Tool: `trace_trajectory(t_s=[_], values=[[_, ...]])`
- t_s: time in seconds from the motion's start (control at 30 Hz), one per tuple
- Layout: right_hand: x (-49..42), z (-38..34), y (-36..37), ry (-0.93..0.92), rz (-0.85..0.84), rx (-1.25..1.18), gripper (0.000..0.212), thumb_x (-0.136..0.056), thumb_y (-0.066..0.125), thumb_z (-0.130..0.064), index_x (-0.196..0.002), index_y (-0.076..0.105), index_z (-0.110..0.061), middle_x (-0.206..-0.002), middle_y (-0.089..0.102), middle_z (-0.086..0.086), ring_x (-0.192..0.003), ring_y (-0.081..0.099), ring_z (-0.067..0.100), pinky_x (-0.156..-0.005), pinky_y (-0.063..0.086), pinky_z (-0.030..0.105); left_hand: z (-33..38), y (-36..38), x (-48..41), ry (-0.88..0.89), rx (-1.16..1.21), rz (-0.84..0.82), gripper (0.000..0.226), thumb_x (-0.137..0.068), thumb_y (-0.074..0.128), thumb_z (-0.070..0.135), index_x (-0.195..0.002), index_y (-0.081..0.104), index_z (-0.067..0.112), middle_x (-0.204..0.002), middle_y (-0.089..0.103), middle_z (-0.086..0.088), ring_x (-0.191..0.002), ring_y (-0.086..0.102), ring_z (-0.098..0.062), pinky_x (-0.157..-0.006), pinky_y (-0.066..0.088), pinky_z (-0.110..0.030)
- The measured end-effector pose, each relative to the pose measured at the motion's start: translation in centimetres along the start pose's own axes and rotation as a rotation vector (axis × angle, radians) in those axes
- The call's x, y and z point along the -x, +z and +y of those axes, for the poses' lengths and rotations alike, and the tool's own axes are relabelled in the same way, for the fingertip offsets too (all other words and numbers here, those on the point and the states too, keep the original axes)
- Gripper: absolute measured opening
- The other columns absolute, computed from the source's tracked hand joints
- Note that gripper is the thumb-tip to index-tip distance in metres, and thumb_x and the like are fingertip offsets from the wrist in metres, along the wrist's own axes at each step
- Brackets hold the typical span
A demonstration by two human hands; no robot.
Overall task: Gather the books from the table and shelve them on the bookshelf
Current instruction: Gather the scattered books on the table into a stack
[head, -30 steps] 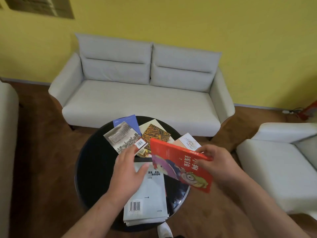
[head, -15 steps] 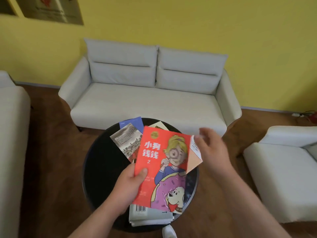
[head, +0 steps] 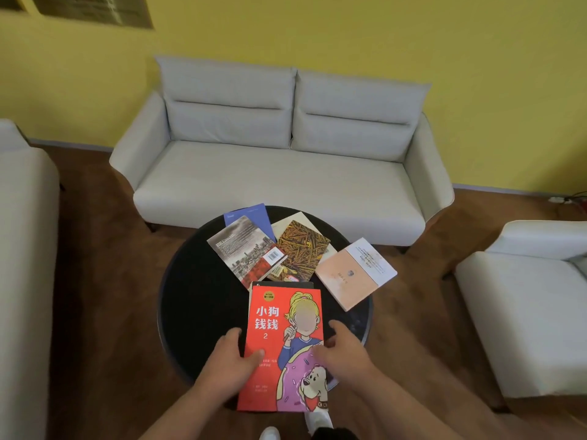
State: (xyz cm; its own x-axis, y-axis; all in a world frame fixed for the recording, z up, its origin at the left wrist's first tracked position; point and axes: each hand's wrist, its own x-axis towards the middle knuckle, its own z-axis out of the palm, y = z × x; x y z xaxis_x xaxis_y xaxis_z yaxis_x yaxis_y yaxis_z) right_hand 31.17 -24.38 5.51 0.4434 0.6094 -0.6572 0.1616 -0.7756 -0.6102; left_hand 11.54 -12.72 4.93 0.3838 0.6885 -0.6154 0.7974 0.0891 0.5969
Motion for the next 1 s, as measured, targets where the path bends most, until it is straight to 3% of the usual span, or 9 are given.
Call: trace_trajectory(t_s=[0.1,0.23,0.33,0.5,0.63,0.73,0.77,0.87,1.0], values=[[-1.0,-1.2,-0.3,0.059,-0.027,-0.212,0.070,-0.101,0.061,-0.036,-0.158,0.028,-0.015,-0.146,0.056,0.005,-0.105,0.069,0.016,-0.071,0.060,0.022,0.5,-0.7,-0.9,-0.025,0.439,-0.163,0.080,-0.095,0.063,0.036,-0.158,0.014,0.029,-0.128,0.067,-0.002,-0.103,0.073,-0.021,-0.091,0.058,-0.045],[-1.9,-2.5,0.4,0.044,-0.063,-0.434,0.034,-0.102,0.063,-0.026,-0.135,0.056,-0.026,-0.114,0.077,-0.003,-0.094,0.077,0.017,-0.074,0.064,0.029,1.8,-0.6,-1.8,-0.105,0.767,-0.221,0.061,-0.103,0.050,0.031,-0.154,0.017,0.043,-0.094,0.080,0.001,-0.089,0.077,-0.024,-0.070,0.061,-0.040],[-2.3,-3.1,0.8,0.015,-0.004,-0.429,0.031,-0.101,0.064,-0.020,-0.129,0.054,-0.031,-0.101,0.071,-0.012,-0.086,0.073,0.008,-0.054,0.057,0.017,2.4,-0.1,-2.5,-0.090,0.759,-0.178,0.037,-0.105,0.045,0.029,-0.137,0.040,0.045,-0.096,0.080,0.000,-0.087,0.078,-0.022,-0.074,0.062,-0.044],[-3.0,-3.1,1.2,0.004,0.072,-0.378,0.019,-0.104,0.057,-0.028,-0.121,0.051,-0.034,-0.100,0.069,-0.010,-0.088,0.072,0.010,-0.052,0.056,0.017,2.5,0.6,-3.3,-0.096,0.671,-0.001,0.029,-0.101,0.053,0.034,-0.130,0.047,0.031,-0.102,0.075,-0.002,-0.079,0.078,-0.019,-0.066,0.062,-0.039],[-3.5,-2.7,1.2,0.018,0.076,-0.352,0.032,-0.104,0.057,-0.031,-0.135,0.049,-0.028,-0.117,0.070,0.000,-0.096,0.074,0.015,-0.073,0.065,0.030,2.3,0.6,-3.9,-0.104,0.658,0.042,0.039,-0.097,0.060,0.035,-0.133,0.049,0.025,-0.105,0.073,-0.004,-0.082,0.077,-0.022,-0.075,0.063,-0.046],[-3.6,-2.1,0.9,0.045,0.018,-0.428,0.049,-0.101,0.060,-0.038,-0.145,0.044,-0.023,-0.116,0.071,0.000,-0.094,0.076,0.016,-0.068,0.063,0.027,1.7,0.8,-3.9,-0.152,0.707,-0.001,0.059,-0.098,0.057,0.040,-0.149,0.033,0.024,-0.109,0.072,-0.007,-0.087,0.076,-0.027,-0.079,0.062,-0.050],[-3.5,-1.6,1.0,0.078,-0.018,-0.473,0.055,-0.101,0.060,-0.041,-0.148,0.040,-0.020,-0.119,0.072,0.003,-0.097,0.076,0.018,-0.075,0.064,0.031,1.3,1.0,-3.8,-0.208,0.750,-0.050,0.064,-0.097,0.056,0.046,-0.151,0.028,0.025,-0.109,0.073,-0.010,-0.090,0.076,-0.030,-0.080,0.061,-0.050],[-3.0,0.3,1.9,0.247,-0.182,-0.597,0.061,-0.098,0.053,-0.058,-0.142,0.053,-0.015,-0.122,0.075,0.009,-0.111,0.073,0.029,-0.108,0.051,0.049,0.7,0.9,-2.9,-0.375,0.892,-0.291,0.072,-0.082,0.053,0.069,-0.130,0.057,0.016,-0.101,0.078,-0.015,-0.087,0.076,-0.035,-0.067,0.062,-0.046],[-2.4,1.5,2.8,0.305,-0.278,-0.831,0.060,-0.092,0.055,-0.064,-0.129,0.066,-0.017,-0.117,0.077,0.012,-0.109,0.074,0.034,-0.107,0.051,0.057,0.2,1.7,-3.2,-0.429,1.021,-0.381,0.068,-0.079,0.050,0.073,-0.106,0.073,0.015,-0.098,0.078,-0.018,-0.085,0.076,-0.037,-0.057,0.061,-0.044]])
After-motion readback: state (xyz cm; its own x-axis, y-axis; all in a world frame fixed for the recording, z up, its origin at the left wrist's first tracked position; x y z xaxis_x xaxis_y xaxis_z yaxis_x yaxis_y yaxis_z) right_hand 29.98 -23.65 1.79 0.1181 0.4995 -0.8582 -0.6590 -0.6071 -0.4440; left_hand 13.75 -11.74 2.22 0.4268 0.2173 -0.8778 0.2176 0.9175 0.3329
